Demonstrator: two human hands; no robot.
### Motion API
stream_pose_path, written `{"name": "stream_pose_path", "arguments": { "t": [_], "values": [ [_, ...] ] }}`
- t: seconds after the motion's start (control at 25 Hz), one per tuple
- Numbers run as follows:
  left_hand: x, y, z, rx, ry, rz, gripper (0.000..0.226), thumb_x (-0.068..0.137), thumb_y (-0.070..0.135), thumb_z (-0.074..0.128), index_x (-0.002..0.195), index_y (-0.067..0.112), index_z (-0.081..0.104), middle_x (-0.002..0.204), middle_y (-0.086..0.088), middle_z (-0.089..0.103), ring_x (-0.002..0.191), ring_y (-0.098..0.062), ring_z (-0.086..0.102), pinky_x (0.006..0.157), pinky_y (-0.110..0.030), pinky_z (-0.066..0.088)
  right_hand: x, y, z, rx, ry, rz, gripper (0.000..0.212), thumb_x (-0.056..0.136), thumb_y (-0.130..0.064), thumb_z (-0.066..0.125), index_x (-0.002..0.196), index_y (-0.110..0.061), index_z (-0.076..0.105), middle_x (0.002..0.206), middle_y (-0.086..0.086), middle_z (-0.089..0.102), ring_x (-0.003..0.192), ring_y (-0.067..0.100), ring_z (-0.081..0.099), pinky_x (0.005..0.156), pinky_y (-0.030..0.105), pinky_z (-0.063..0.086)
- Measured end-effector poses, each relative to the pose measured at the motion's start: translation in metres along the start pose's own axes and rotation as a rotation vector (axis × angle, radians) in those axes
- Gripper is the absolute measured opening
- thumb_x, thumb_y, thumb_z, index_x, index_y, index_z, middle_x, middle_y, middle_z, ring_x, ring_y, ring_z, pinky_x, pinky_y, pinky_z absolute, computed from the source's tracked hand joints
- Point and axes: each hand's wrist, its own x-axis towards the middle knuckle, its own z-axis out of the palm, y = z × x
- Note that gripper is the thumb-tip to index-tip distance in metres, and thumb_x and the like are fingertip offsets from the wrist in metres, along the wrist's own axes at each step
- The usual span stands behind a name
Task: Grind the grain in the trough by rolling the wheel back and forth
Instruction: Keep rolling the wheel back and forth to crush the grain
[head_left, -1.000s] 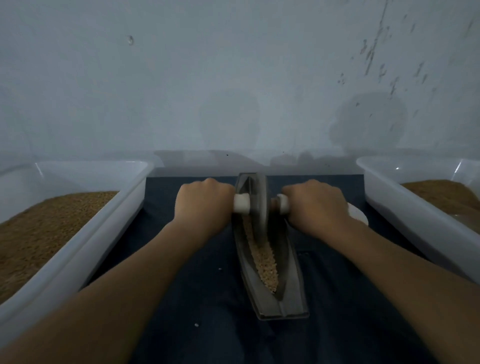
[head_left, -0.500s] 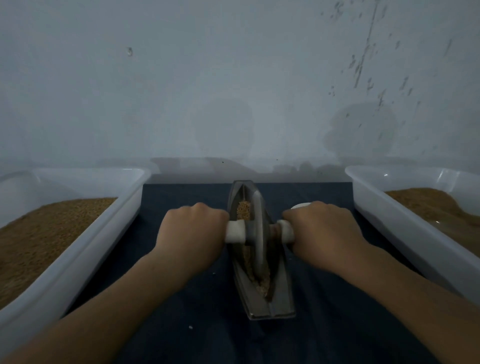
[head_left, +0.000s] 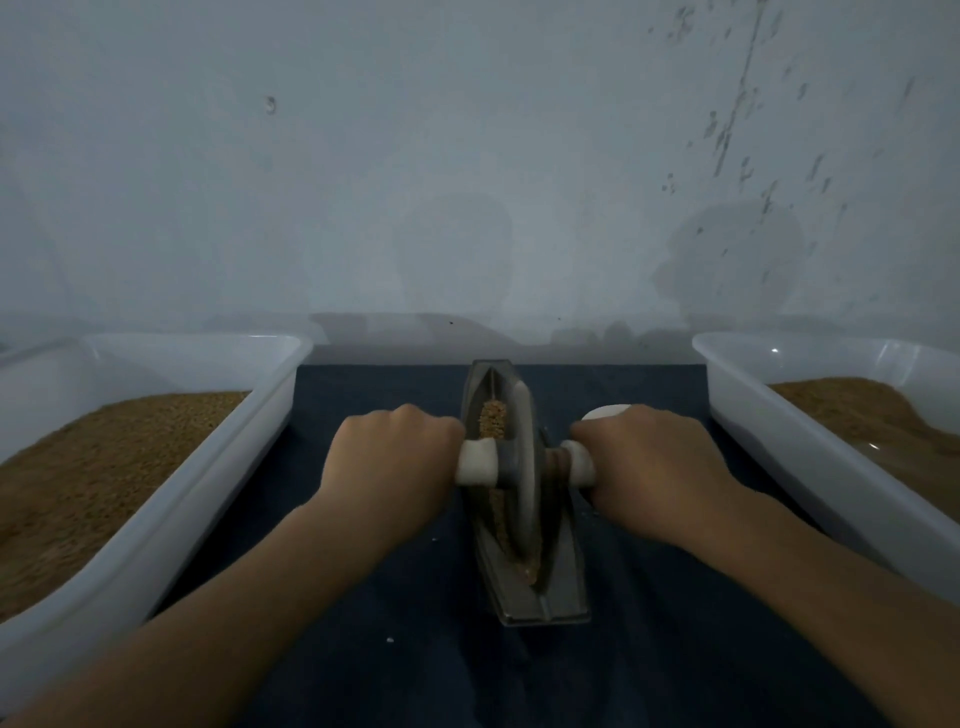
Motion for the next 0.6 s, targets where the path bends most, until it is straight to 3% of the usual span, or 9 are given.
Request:
{"name": "stream_pose_path", "arguments": {
  "t": [0.08,0.2,0.36,0.48,0.6],
  "values": [
    [-0.002,0.000,-0.001,0.016,0.027,0.018,0.035,0.073,0.036,0.072,0.077,0.034,0.037,0.060,0.010,0.021,0.047,-0.011,0.021,0.045,-0.026,0.013,-0.006,0.000,-0.005,-0.016,0.007,0.013,0.034,0.076,-0.032,0.065,0.063,-0.034,0.033,0.070,-0.009,0.050,0.059,0.005,0.041,0.045,0.025,0.018],
    [0.018,0.002,0.012,-0.031,-0.031,-0.051,0.019,0.082,0.032,0.066,0.083,0.032,0.047,0.065,0.008,0.030,0.056,-0.016,0.037,0.050,-0.031,0.028,0.018,-0.002,0.001,-0.012,-0.014,0.045,0.015,0.079,-0.031,0.063,0.073,-0.032,0.049,0.071,-0.009,0.050,0.061,0.014,0.046,0.047,0.027,0.023],
    [0.050,-0.004,0.033,-0.058,-0.040,-0.141,0.021,0.086,0.027,0.061,0.080,0.028,0.041,0.065,0.006,0.034,0.057,-0.018,0.038,0.054,-0.033,0.031,0.071,-0.001,0.019,-0.057,0.016,0.059,0.026,0.079,-0.031,0.065,0.070,-0.031,0.041,0.067,-0.008,0.037,0.065,0.023,0.046,0.056,0.031,0.032],
    [0.062,-0.004,0.027,-0.046,-0.055,-0.133,0.009,0.087,0.026,0.063,0.086,0.024,0.053,0.069,0.005,0.042,0.059,-0.018,0.043,0.053,-0.032,0.035,0.080,0.003,0.024,0.001,-0.016,0.088,0.024,0.082,-0.029,0.063,0.073,-0.031,0.042,0.072,-0.006,0.045,0.074,0.025,0.059,0.059,0.032,0.036],
    [0.049,-0.001,0.011,-0.053,-0.083,-0.061,0.012,0.087,0.029,0.065,0.097,0.026,0.057,0.075,0.005,0.045,0.063,-0.017,0.045,0.055,-0.033,0.035,0.048,0.002,0.017,0.052,-0.046,0.076,0.030,0.085,-0.029,0.062,0.070,-0.033,0.037,0.073,-0.009,0.052,0.066,0.017,0.054,0.055,0.031,0.040]
  ]
}}
